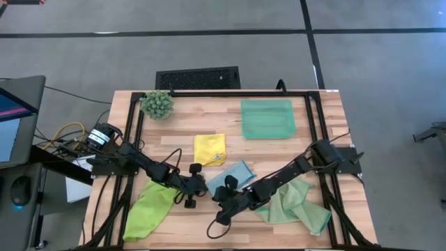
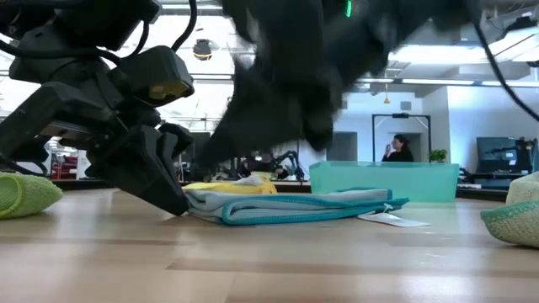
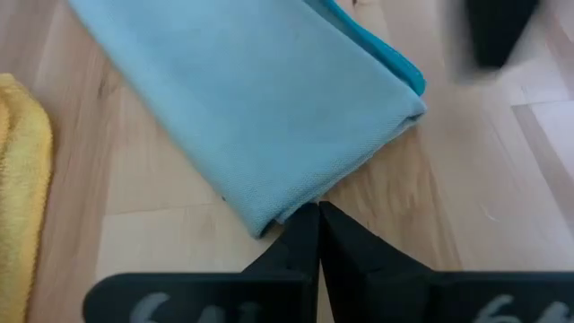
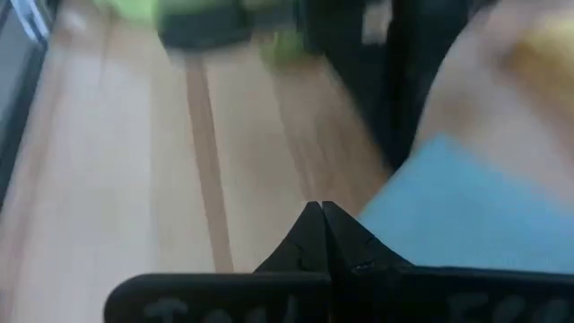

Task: Fold microfiber towels
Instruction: Fold the blue microfiber cloth

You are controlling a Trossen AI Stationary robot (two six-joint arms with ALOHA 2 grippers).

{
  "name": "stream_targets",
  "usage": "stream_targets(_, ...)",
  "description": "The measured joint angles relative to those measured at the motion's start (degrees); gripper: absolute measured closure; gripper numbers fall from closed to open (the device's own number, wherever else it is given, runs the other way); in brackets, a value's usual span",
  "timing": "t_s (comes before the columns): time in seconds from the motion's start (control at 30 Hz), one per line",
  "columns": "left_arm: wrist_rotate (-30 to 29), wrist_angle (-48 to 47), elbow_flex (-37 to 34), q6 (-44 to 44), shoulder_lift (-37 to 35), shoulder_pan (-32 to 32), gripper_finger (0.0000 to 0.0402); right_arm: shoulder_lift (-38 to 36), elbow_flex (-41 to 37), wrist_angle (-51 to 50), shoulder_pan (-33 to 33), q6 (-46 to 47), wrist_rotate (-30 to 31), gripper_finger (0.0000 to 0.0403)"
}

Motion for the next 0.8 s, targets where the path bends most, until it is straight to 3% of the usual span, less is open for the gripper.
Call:
stream_targets(0.23, 0.15, -0.02, 0.00, 0.00, 0.00, 0.00, 0.0401, 2.27, 0.08, -1.67, -2.81, 1.58, -2.64, 0.0402)
stream_targets(0.8, -0.18, 0.10, 0.00, 0.37, 0.00, 3.98, 0.0401, 3.10, 0.15, -3.70, -2.23, 3.17, -5.50, 0.0403)
